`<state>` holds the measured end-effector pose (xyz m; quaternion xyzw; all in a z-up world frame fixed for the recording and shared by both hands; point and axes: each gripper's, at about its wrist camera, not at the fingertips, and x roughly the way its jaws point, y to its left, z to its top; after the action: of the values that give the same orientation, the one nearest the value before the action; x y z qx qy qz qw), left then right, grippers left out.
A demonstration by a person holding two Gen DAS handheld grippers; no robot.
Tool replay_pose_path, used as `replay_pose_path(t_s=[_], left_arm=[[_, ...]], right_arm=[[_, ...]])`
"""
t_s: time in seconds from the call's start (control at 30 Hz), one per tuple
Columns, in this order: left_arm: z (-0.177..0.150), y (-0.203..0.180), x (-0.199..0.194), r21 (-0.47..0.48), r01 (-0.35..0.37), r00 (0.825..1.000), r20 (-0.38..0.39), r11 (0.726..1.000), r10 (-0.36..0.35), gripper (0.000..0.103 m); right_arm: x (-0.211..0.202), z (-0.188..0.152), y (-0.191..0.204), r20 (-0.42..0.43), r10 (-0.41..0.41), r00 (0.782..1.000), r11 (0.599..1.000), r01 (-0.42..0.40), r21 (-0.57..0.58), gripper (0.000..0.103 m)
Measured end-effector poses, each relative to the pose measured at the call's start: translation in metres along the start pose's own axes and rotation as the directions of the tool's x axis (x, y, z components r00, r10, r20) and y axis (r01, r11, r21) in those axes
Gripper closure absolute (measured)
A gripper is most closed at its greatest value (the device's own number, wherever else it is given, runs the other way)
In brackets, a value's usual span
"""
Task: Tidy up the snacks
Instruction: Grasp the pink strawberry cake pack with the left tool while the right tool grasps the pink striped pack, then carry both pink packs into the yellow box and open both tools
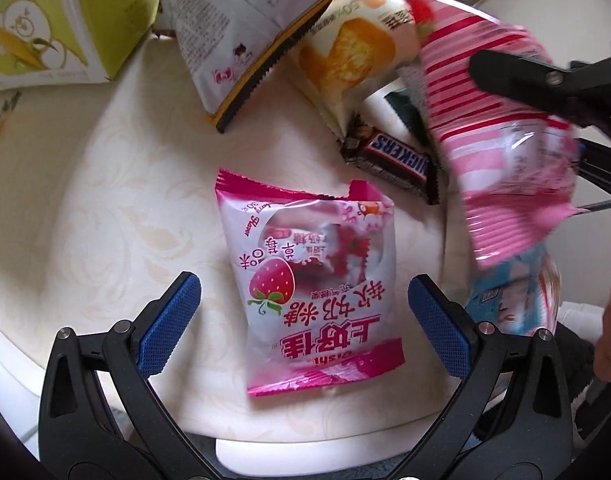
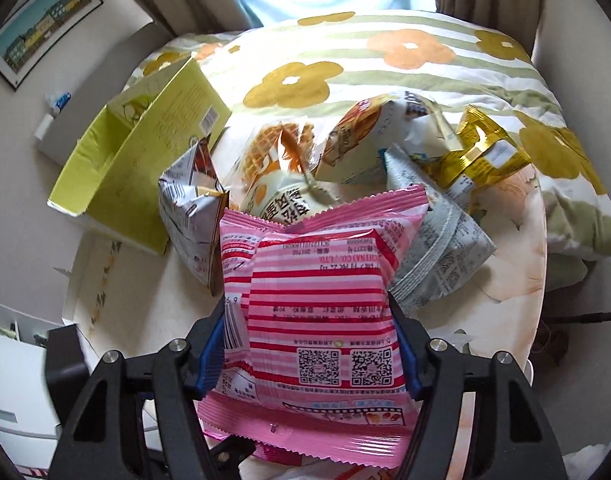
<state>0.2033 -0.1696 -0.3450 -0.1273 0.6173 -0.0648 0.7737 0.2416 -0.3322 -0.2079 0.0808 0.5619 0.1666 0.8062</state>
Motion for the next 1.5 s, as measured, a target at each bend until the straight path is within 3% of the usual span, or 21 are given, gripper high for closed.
replay_pose_path(t_s=[0.33,0.37,0.5,0.6,0.73,0.9,1.17,1.3,1.5], left_arm=[[0.008,-0.036,0.043,0.116,-0.125,0.992,-0.011,0.985,0.127,0.002],[0.009,-0.038,0.046,0.126,-0.138,0.990,-0.004,0.982,0.139,0.004],[0.001,-0.056,0.044,0.172,-0.176,0.984,0.032,0.969,0.173,0.031],[0.004,-0.059,0.047,0.177,-0.165,0.986,0.039,0.970,0.161,0.041],[0.005,-0.053,0.037,0.166,-0.139,0.990,0.047,0.976,0.133,0.052],[0.022,-0.045,0.038,0.149,-0.113,0.994,0.033,0.982,0.109,0.055],[0.007,-0.020,-0.004,0.122,-0.073,0.996,0.065,0.990,0.065,0.061],[-0.010,-0.006,-0.044,0.110,-0.052,0.994,0.101,0.993,0.040,0.061],[0.015,-0.013,-0.117,0.102,-0.038,0.979,0.202,0.994,0.016,0.061]], right_arm=[[-0.004,-0.003,-0.005,0.013,0.007,1.000,1.000,-0.007,0.008,0.039],[-0.004,-0.002,-0.005,0.013,0.006,1.000,1.000,-0.007,0.008,0.039],[-0.004,-0.003,-0.005,0.012,0.010,1.000,1.000,-0.010,0.006,0.039],[-0.004,-0.004,-0.006,0.011,0.011,1.000,1.000,-0.011,0.003,0.039],[-0.003,-0.004,-0.003,0.012,0.009,1.000,1.000,-0.009,-0.007,0.039],[-0.005,-0.004,-0.001,0.018,0.004,1.000,1.000,-0.004,-0.016,0.039],[-0.017,-0.001,0.003,0.050,0.001,0.999,1.000,0.000,-0.014,0.039],[-0.028,0.003,0.008,0.077,0.007,0.997,1.000,-0.006,-0.020,0.039],[-0.052,0.017,0.020,0.134,0.021,0.991,0.999,-0.015,-0.043,0.039]])
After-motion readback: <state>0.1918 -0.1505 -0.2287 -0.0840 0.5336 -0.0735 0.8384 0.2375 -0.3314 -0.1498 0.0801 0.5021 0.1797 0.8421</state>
